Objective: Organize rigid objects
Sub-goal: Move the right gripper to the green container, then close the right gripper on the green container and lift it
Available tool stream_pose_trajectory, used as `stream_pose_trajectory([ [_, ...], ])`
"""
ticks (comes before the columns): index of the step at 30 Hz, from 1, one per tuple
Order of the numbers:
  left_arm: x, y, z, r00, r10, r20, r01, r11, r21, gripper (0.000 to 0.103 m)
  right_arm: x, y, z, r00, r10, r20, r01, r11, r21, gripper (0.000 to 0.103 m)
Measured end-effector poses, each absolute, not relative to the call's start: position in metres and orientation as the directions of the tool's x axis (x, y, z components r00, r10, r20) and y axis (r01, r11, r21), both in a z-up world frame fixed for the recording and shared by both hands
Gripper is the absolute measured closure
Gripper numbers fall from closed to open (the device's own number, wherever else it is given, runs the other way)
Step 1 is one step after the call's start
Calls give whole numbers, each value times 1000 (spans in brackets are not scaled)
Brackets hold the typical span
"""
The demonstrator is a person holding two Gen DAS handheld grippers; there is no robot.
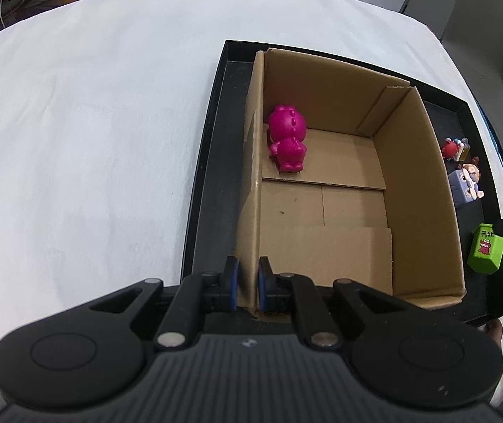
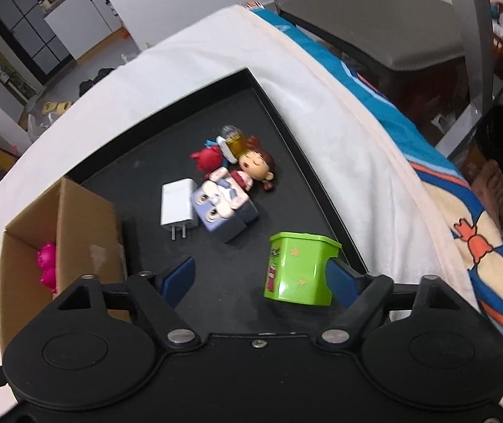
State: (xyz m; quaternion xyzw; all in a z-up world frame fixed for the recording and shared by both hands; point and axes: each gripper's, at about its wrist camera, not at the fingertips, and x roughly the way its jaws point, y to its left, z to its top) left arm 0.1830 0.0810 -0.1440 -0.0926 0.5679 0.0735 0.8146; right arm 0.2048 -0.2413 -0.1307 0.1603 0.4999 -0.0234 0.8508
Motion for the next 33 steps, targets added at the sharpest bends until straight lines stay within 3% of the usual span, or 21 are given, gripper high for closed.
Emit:
stream_pose_trajectory([
  [22,181,86,-147,348,-4,-937,-231,969,-91,92,225,-273,-183,385,189,-903,321,890,323,42],
  [25,181,85,-147,350,-3,-937,-230,969,-89,92,224,-278,-186,392,204,-897,329,879,344,43],
  [28,181,86,-146,350,-3,-937,-231,969,-89,92,226,-282,-186,396,227,-890,331,868,369,53],
  [33,181,85,-146,351,-4,-936,-229,969,-90,92,224,-288,-183,407,276,-871,337,841,424,53],
])
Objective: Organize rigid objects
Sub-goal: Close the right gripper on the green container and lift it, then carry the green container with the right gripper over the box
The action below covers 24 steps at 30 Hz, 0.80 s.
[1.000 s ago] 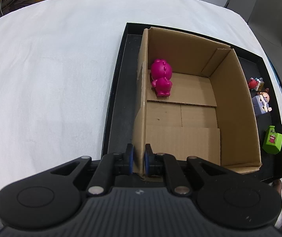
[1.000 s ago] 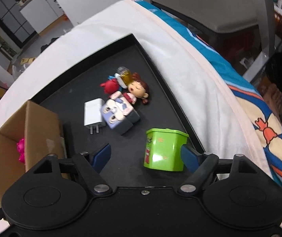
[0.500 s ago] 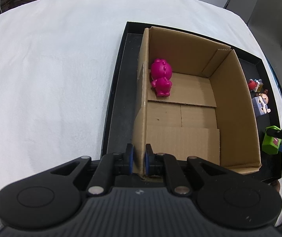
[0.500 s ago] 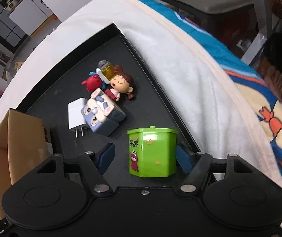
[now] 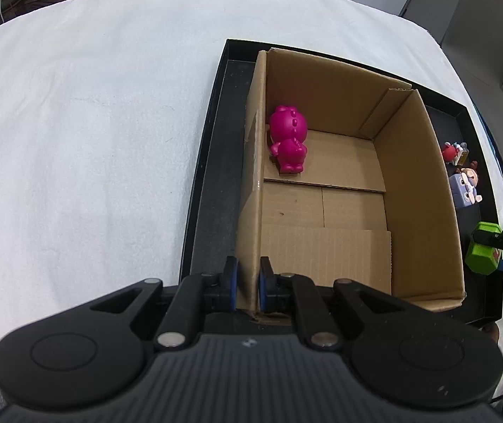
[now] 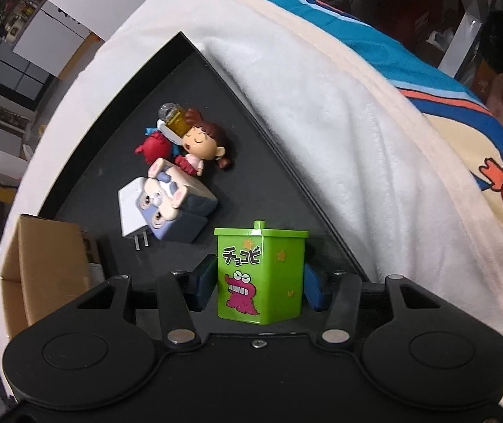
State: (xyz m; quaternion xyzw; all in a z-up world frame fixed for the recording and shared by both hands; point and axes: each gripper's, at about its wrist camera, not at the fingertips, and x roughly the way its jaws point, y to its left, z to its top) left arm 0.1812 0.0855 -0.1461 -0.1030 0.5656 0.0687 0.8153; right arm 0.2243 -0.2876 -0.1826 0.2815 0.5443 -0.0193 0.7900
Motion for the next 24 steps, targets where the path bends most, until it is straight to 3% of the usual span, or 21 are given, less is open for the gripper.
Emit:
stream_pose_trajectory([
  [24,178,87,-146,364,-11,-931,-227,969,-100,92,219,-261,-116,517,410,-751,184,804,566,53],
])
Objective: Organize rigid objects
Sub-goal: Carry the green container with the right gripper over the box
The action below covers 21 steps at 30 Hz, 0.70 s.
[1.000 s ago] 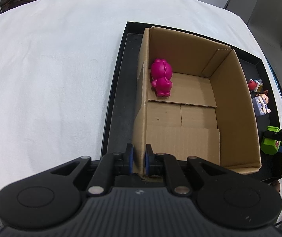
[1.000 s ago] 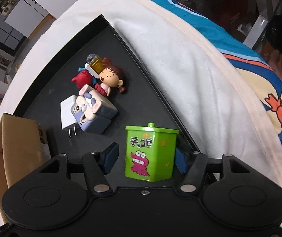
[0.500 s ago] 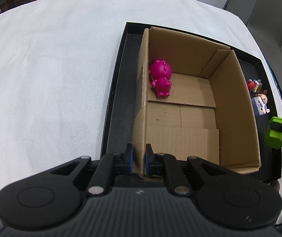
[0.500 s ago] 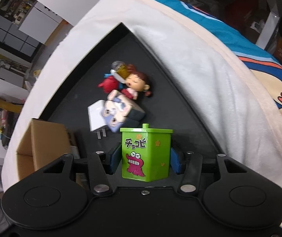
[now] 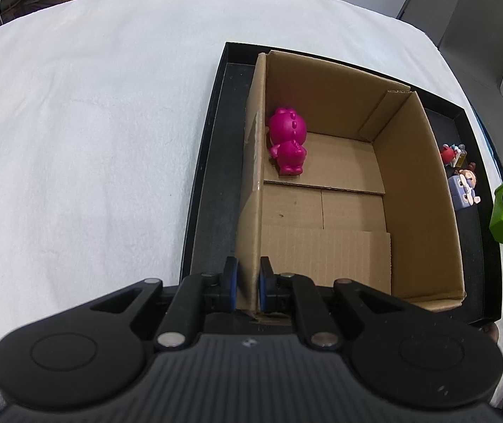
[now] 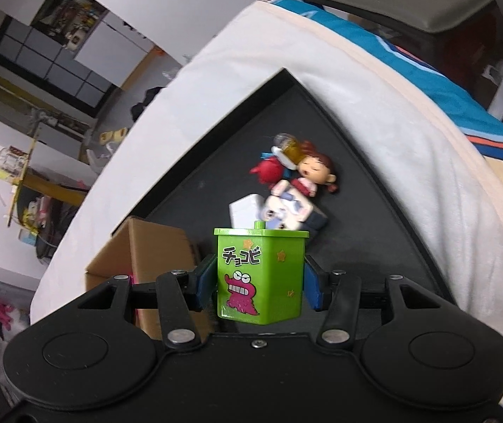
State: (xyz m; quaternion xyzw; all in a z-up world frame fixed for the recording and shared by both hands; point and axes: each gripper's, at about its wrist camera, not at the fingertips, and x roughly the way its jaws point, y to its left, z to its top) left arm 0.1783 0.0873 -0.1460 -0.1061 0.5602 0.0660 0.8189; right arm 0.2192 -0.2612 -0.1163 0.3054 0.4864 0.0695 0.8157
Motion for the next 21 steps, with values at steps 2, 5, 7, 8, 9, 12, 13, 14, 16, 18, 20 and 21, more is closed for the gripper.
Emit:
stream_pose_trajectory([
  [2,178,87,-146,365,-14,-931,-225,969,-103,92,221,-257,-113,518,424,-743,167,802,574,53],
  [5,178,88,-146,365,-14,-931,-227,968,-104,92,222,-250,-112,515,432,-740,154,803,576,53],
  [7,178,88,-146,366,-15,-931,-226,969,-104,92,223,-246,-112,512,436,-740,147,804,576,53],
  [8,178,89,-146,366,-17,-931,-227,968,-107,92,223,-244,-112,511,437,-740,144,806,575,53],
  [9,177,89,-146,366,-19,-931,-228,968,-109,92,223,-241,-112,512,437,-740,139,807,574,53],
  [12,177,90,-145,366,-20,-930,-226,968,-110,92,223,-233,-109,519,446,-729,108,812,573,53],
  [13,177,89,-145,366,-20,-930,-225,968,-110,92,223,-230,-106,527,450,-721,90,814,574,53],
  [14,177,89,-145,366,-21,-931,-225,968,-110,92,222,-227,-103,533,455,-714,75,815,575,53],
  [16,177,89,-145,366,-21,-930,-227,967,-112,92,222,-220,-99,534,480,-696,40,808,588,53],
  [18,177,90,-145,366,-25,-930,-231,966,-116,92,222,-213,-95,533,492,-689,13,809,588,53],
  [20,177,90,-145,367,-28,-930,-231,965,-121,92,222,-205,-93,532,500,-683,-16,813,582,53],
  [21,177,90,-145,368,-29,-930,-231,965,-122,92,222,-201,-92,530,504,-682,-27,814,581,53],
])
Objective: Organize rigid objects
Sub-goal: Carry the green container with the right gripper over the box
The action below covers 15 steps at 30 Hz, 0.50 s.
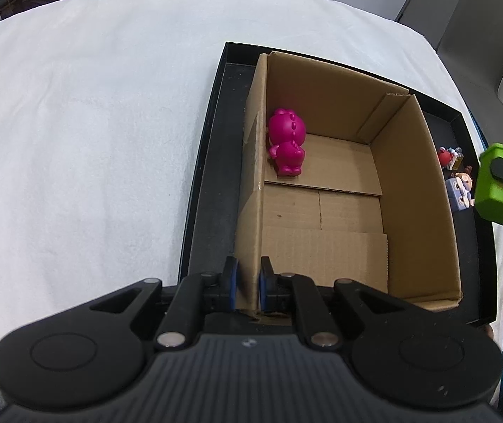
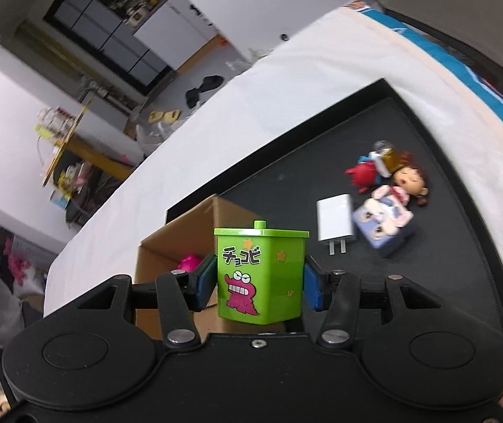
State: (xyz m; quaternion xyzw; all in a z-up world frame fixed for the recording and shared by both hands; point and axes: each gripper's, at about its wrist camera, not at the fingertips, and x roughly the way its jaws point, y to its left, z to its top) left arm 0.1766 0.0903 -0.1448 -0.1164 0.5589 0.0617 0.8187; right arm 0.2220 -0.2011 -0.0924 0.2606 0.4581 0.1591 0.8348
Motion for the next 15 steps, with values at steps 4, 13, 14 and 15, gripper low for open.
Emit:
stream_pose_trajectory([
  [4,176,91,-145,367,-30,-930,-235,964,-124,92,223,-186,-90,513,528,-676,-70,811,580,53],
  [13,180,94,-144,344,-78,-936,-235,958,-166,90,232,-149,-81,484,539,-690,-149,827,541,53],
  [14,181,94,-143,343,-79,-936,-235,958,-167,90,232,-146,-80,482,539,-691,-155,829,538,53],
  [15,181,94,-143,341,-80,-937,-234,958,-167,90,233,-143,-79,482,538,-692,-162,831,533,53],
])
